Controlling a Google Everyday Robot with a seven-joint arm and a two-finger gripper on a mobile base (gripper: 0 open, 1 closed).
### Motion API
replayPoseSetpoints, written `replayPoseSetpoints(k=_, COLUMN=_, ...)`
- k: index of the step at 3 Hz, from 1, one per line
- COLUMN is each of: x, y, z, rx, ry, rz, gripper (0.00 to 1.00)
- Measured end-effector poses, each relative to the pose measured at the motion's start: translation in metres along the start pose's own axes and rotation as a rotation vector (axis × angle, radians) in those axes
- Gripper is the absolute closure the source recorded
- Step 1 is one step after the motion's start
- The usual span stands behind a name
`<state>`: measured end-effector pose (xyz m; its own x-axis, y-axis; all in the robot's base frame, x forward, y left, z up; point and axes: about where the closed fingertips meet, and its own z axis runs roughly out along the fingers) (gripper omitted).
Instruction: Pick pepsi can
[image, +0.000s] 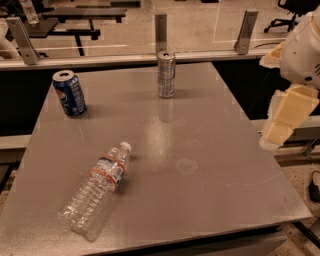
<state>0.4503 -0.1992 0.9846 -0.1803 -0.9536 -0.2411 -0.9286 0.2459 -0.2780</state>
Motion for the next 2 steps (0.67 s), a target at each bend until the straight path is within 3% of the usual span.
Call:
replayPoseSetpoints(k=1, x=-0.050, y=-0.015, z=0.010, rx=-0.003, ry=-0.094, rz=-0.055, gripper=0.00)
replayPoseSetpoints(k=2, x=-0.117, y=-0.028, z=0.024, rx=-0.025, ry=-0.197, rz=-0.113, gripper=0.00)
